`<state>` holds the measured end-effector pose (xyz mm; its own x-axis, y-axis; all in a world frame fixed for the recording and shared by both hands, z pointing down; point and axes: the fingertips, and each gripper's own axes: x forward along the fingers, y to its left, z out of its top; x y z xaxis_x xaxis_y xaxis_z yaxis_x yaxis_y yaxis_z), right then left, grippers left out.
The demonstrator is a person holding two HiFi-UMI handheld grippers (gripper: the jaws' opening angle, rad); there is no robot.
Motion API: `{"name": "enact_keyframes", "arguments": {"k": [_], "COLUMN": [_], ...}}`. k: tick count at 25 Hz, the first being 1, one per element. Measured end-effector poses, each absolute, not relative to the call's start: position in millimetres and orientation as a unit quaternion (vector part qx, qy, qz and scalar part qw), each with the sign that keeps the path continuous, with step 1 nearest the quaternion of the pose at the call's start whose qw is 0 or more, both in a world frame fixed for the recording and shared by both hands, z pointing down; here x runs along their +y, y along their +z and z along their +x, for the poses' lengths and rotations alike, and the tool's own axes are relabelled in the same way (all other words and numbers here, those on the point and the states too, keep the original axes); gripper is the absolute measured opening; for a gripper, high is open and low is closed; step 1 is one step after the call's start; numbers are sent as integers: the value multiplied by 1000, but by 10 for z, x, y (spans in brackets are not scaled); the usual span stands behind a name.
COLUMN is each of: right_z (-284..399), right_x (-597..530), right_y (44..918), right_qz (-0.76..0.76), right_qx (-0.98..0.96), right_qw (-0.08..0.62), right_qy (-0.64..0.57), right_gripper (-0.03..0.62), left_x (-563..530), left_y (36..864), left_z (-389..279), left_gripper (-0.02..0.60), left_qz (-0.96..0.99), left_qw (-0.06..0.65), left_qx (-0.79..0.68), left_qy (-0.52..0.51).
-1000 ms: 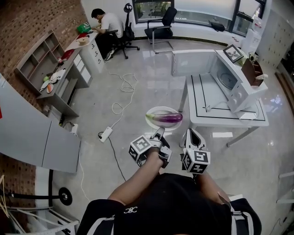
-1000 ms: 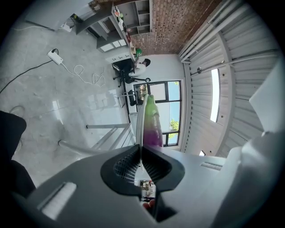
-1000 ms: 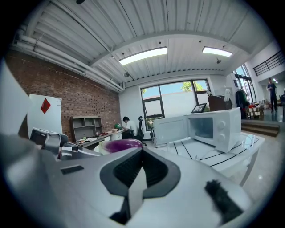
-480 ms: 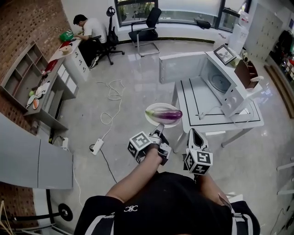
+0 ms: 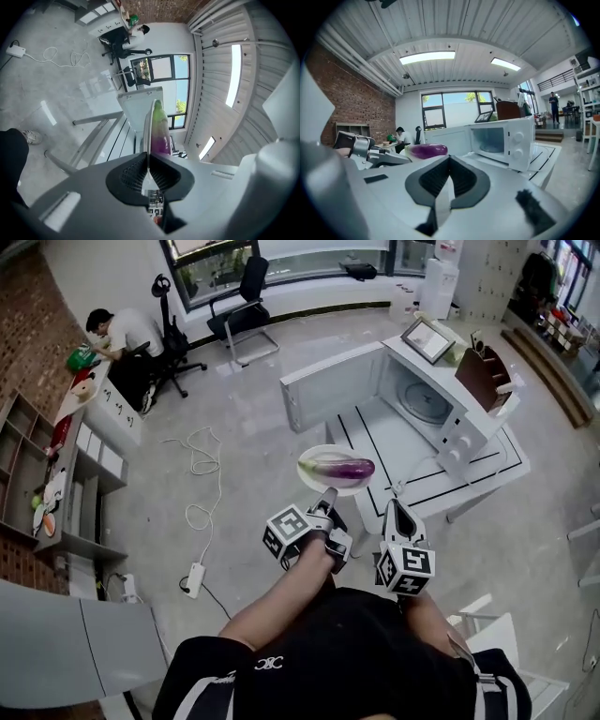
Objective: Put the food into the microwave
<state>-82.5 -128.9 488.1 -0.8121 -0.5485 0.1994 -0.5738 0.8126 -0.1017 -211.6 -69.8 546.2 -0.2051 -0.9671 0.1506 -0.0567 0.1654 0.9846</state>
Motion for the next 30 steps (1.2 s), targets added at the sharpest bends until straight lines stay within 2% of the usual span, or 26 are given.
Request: {"name": "enact_keyframes", "arguments": {"k": [16, 30], "right_z": [-597, -268], "right_x": [-2400, -2788], "right_y": [4978, 4975], "right_qz": [490, 619], "right_qx": [-858, -768], "right_qw": [101, 96], "right_qy": [113, 131], "right_gripper": [0, 0], "left_x": [-2506, -3807], "left_y": [5634, 5805], "left_z": [-2243, -2358], "left_gripper": [21, 21], "left_qz": [504, 548], "left_qw": [578, 618], "left_qx": [-510, -464], "left_qy": [-389, -321]}}
